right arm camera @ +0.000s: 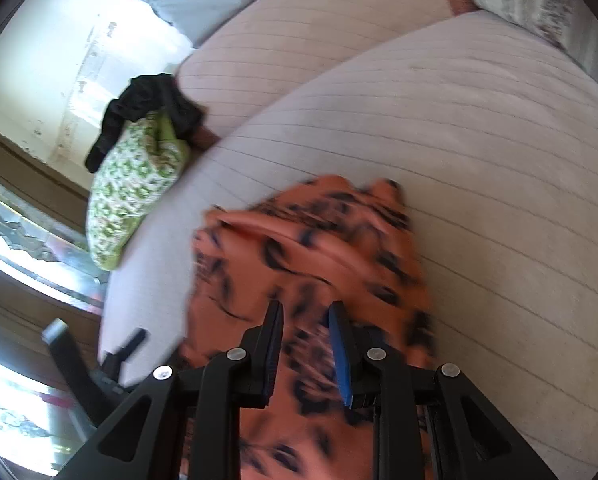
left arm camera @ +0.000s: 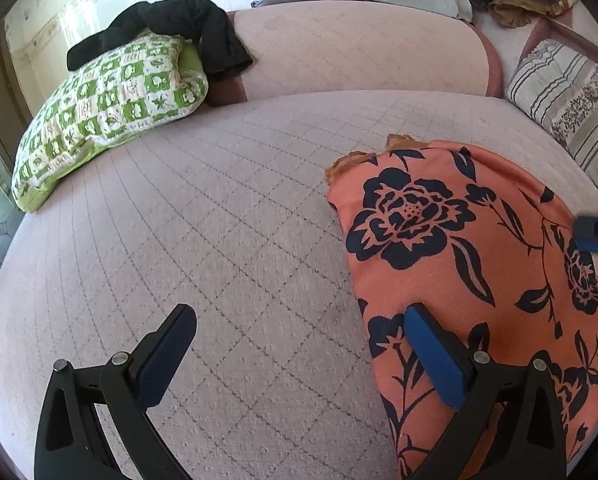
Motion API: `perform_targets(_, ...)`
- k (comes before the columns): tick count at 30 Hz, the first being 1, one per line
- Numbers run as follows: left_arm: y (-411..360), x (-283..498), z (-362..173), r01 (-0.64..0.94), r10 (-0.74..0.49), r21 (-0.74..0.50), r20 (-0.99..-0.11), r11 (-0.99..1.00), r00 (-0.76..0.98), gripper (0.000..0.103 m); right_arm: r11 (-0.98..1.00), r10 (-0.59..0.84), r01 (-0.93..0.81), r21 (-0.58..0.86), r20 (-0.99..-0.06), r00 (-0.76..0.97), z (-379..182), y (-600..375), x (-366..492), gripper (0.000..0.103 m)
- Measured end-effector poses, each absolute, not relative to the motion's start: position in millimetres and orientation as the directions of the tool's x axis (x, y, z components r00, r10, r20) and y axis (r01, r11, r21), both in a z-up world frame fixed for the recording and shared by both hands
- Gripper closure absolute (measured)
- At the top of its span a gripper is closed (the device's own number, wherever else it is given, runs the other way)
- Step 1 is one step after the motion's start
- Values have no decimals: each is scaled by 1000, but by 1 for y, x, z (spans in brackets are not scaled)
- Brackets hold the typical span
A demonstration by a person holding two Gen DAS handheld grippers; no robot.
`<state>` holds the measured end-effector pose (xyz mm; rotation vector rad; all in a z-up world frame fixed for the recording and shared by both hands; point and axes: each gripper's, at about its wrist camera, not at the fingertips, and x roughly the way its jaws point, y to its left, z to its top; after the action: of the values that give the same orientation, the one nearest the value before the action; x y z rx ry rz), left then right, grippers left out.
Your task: Fold small clothes
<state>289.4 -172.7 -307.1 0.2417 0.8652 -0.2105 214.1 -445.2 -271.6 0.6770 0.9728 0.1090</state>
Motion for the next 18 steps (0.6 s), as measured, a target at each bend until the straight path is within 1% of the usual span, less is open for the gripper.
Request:
perform_targets(2, -169, 291, -309, 275, -94, 105, -778, 956, 622, 0, 806, 374, 199, 557, -740, 559, -266, -436, 232, 78)
perform_targets(4, -168, 293, -310, 272, -99, 93, -781, 958, 616, 0, 846, 338, 199, 495, -787, 517, -268, -422, 252, 78)
perform_targets(5, -168, 293, -310, 272, -101, 91, -782, 958, 616, 0, 871, 308, 212, 444, -828, 468, -279, -415, 267, 78)
perform_targets(7, -168, 293, -311, 267, -99, 89, -783, 960, 615, 0, 898, 269, 229, 377, -880, 392, -304, -409, 291, 79)
perform_targets(8, -168, 294, -312, 259, -92, 89, -785, 962, 613, 0, 898, 273, 228, 377, -882, 383, -309, -407, 299, 79)
perform_targets(10, -166, 293, -313, 242, -100, 65, -785, 968, 611, 0, 900, 257, 240, 364, -887, 383, -301, -405, 306, 79)
perform_targets(11, -165, 293, -312, 238, -101, 60, -787, 969, 609, 0, 894, 262, 237, 379, -874, 409, -292, -405, 306, 75)
perform_targets(14, -167, 292, -311, 238, -91, 74, -784, 969, 614, 0, 878, 310, 169, 448, -800, 513, -270, -399, 304, 75)
perform_targets(16, -166, 291, -311, 228, -86, 71, -786, 971, 612, 0, 871, 351, 115, 479, -768, 536, -262, -388, 306, 75)
perform_targets(18, -166, 290, -310, 220, -88, 62, -787, 974, 611, 0, 870, 384, 63, 489, -753, 534, -268, -374, 313, 75)
